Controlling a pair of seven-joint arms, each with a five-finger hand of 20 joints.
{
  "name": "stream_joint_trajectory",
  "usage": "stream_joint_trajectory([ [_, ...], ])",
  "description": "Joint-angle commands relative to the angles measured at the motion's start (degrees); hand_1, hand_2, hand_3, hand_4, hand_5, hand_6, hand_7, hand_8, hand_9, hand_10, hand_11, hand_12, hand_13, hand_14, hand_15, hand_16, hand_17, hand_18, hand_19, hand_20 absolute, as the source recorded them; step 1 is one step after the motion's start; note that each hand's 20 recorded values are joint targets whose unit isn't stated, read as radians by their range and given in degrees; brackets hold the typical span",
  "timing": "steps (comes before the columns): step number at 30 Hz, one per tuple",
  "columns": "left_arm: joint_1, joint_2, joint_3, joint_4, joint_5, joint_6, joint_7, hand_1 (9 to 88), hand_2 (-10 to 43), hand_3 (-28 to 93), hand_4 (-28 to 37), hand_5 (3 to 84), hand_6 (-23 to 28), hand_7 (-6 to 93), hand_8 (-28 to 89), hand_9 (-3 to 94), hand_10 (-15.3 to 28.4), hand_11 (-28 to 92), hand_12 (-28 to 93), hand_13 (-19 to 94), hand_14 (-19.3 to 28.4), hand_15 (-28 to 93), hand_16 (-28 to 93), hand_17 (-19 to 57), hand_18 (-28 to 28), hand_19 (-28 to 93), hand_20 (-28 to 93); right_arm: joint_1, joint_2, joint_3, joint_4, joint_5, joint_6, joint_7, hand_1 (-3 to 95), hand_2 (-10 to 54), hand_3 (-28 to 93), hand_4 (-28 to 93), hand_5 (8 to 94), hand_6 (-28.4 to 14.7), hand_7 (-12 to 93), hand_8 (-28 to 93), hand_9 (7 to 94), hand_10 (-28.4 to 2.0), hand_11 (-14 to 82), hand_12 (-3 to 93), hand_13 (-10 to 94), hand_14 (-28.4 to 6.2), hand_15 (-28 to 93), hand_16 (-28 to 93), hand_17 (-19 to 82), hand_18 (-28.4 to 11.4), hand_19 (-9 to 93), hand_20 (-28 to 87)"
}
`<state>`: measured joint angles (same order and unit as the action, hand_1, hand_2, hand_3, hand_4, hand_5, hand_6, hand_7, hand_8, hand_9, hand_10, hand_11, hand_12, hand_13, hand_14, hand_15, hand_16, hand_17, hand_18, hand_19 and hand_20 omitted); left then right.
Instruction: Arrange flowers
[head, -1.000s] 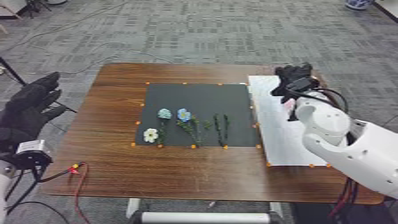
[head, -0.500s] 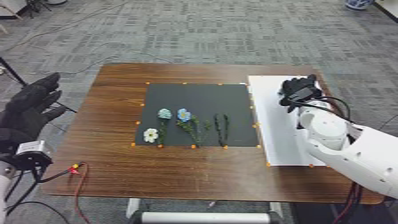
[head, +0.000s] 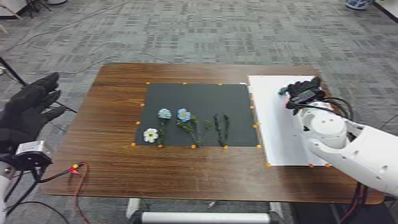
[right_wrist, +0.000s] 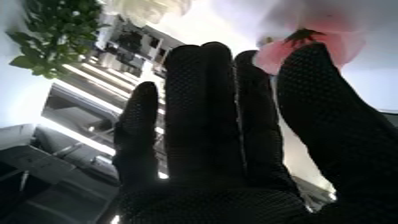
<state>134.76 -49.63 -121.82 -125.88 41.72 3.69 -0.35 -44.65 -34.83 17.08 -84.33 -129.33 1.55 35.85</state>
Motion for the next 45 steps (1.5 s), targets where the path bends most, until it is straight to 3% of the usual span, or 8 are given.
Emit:
stream_joint_trajectory([
  [1,0.7,-0.74,-0.42,-0.59,0.04,0.63,-0.13,22.7,-4.2,68,-28.3,18.6,1.6,17.4,-9,10.2,7.0,9,19,0,8.8,24,-1,-18.5,17.9,34,9,-0.3,-0.4,-0.1,-2.2,-1.4,2.1,-0.5,33.5,-9.5,93,-28,43.2,0.8,39,-19,50.7,-9.6,37.5,26.2,49,-6.8,66,25,16,-19.2,73,53],
  [6,0.5,-0.65,-0.24,-0.57,0.00,0.81,-0.21,22.8,-4.2,68,-28.3,18.6,1.6,17.4,-9,10.2,7.0,9,19,0,8.8,24,-1,-18.5,17.8,34,9,-0.3,-1.6,-0.3,-1.2,-0.3,0.9,0.3,34.1,-9.5,92,-28,47.1,2.2,46,-19,53.6,-9.5,43.5,29.7,52,-6.3,66,26,17,-19.1,73,53],
  [11,0.3,-0.57,-0.34,-0.56,0.06,0.87,-0.22,22.7,-4.1,68,-28.3,18.6,1.6,17.4,-9,10.2,7.0,9,19,0,8.8,24,-1,-18.6,17.8,34,9,-0.2,-2.1,-1.3,0.6,-0.9,5.0,0.6,46.4,-9.5,84,-28,61.9,4.7,58,5,74.1,-4.0,28.3,56.6,65,-2.4,59,46,22,-19.2,75,53],
  [16,0.2,-0.47,-0.59,-0.59,0.07,1.00,-0.16,22.7,-4.1,68,-28.3,18.6,1.6,17.4,-9,10.2,7.1,9,19,0,8.8,24,-1,-18.6,17.9,34,9,0.9,-1.4,-2.5,0.0,-2.5,12.8,0.8,46.8,-9.5,87,-28,68.9,4.5,55,5,80.5,-2.7,25.8,57.7,70,-1.3,59,48,25,-19.4,76,53],
  [25,0.8,-0.44,-0.66,-0.62,-0.04,0.81,-0.06,22.7,-4.2,68,-28.3,18.6,1.6,17.4,-9,10.2,7.1,9,19,0,8.8,24,-1,-18.5,17.8,33,9,8.7,-1.3,-7.6,-9.6,-1.6,27.3,2.7,46.1,-9.5,90,-28,70.7,3.7,55,6,82.5,-3.3,25.2,59.9,72,-0.5,59,50,27,-19.9,77,54],
  [34,0.0,0.10,-0.09,-0.19,0.08,0.63,-0.65,22.6,-4.2,68,-28.3,18.6,1.6,17.3,-9,10.2,7.0,9,19,0,8.7,24,-1,-18.6,17.7,33,9,13.2,-12.9,-12.2,-11.4,2.9,24.9,-3.6,46.1,-9.5,90,-28,71.0,3.5,54,7,82.9,-3.3,24.7,60.3,73,-0.7,59,51,27,-20.0,77,55],
  [38,-0.8,0.98,0.55,0.19,0.01,0.33,-0.84,22.6,-4.2,68,-28.3,18.6,1.5,17.3,-9,10.1,7.1,9,19,0,8.7,24,-1,-18.5,17.7,33,9,14.7,-16.0,-15.0,-11.1,3.4,22.6,-3.7,46.1,-9.5,90,-28,71.2,3.4,54,6,83.0,-3.4,24.5,60.1,73,-0.7,59,51,27,-20.0,77,55],
  [45,-0.5,1.00,0.43,0.13,-0.10,0.67,-0.16,22.6,-4.3,69,-28.3,18.5,1.5,17.6,-9,10.1,7.0,9,19,0,8.7,24,-1,-18.6,17.8,33,9,17.1,-18.1,-21.7,-11.0,2.9,20.1,-1.9,46.1,-9.5,90,-28,71.5,3.5,54,6,83.2,-3.4,24.5,59.9,72,-1.2,59,51,27,-20.1,77,55],
])
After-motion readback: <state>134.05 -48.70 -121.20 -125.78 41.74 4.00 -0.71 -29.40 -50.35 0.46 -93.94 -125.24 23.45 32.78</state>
